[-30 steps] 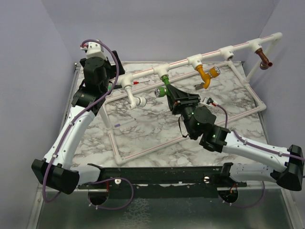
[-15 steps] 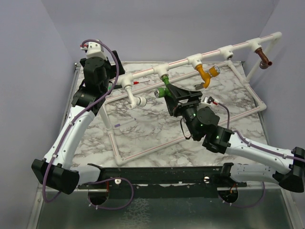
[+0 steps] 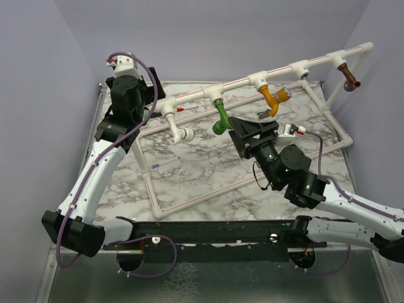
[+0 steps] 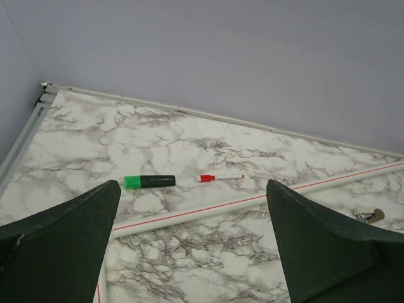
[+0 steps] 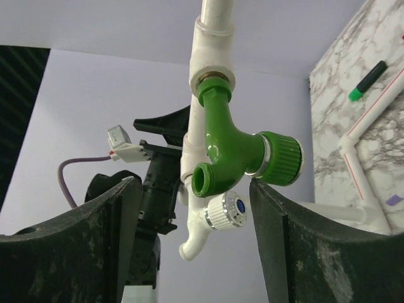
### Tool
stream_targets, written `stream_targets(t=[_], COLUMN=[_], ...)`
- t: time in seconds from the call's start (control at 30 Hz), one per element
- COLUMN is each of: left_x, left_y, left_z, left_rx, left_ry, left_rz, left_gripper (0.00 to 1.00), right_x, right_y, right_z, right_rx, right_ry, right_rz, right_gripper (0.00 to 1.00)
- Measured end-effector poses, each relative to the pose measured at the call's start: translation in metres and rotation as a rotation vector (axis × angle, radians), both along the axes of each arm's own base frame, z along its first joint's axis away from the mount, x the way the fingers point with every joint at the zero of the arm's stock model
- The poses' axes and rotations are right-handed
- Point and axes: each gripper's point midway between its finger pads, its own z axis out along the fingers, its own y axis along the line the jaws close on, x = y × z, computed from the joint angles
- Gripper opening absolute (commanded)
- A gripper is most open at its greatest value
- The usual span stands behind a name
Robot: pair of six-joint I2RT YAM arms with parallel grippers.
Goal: Install the water faucets
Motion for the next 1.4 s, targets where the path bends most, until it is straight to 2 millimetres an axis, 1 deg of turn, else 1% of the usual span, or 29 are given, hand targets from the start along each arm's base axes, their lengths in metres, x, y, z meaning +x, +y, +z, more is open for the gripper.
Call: stream_targets(t=[0.27,0.4,0.5,0.6,0.67,0.87,0.93,0.97,1.1,1.23,1.4], left_x=[0.000,0.000,0.000,0.000,0.000,0.000,0.000,0.000,0.000,0.000,0.000], left_y=[0.000,0.000,0.000,0.000,0.000,0.000,0.000,0.000,0.000,0.000,0.000], left_z=[0.000,0.000,0.000,0.000,0.000,0.000,0.000,0.000,0.000,0.000,0.000], left_rx=[0.000,0.000,0.000,0.000,0.000,0.000,0.000,0.000,0.000,0.000,0.000], left_ry=[0.000,0.000,0.000,0.000,0.000,0.000,0.000,0.000,0.000,0.000,0.000], left_rz=[0.000,0.000,0.000,0.000,0.000,0.000,0.000,0.000,0.000,0.000,0.000], left_gripper=[0.99,0.99,0.99,0.99,0.99,0.99,0.99,0.99,0.99,0.99,0.99], right_x=[-0.008,-0.011,-0.014,-0.019,-0.023,-0.030,-0.032,-0.032,-0.033,-0.033,-0.033], right_y=[-0.019,-0.027,-0.031,-0.033,-0.034,-0.035,-0.034,-0.034,-0.030,-0.027,-0.027], right_z=[-0.020,-0.021,-0.017,-0.007,0.005,0.054,0.065,0.067,0.065,0.052,0.042], right_rx=[-0.219,-0.354,-0.465,-0.576,-0.654,-0.899,-1.004,-1.044,-1.258,-1.477,-1.705], right_ry=[-0.019,-0.088,-0.171,-0.282,-0.367,-0.622,-0.712,-0.743,-0.888,-1.015,-1.155], right_rz=[-0.009,-0.015,-0.012,0.003,0.013,0.017,0.022,0.025,0.061,0.116,0.181], right_gripper=[0.73,0.73,0.73,0.73,0.73,0.74,0.74,0.74,0.76,0.77,0.76])
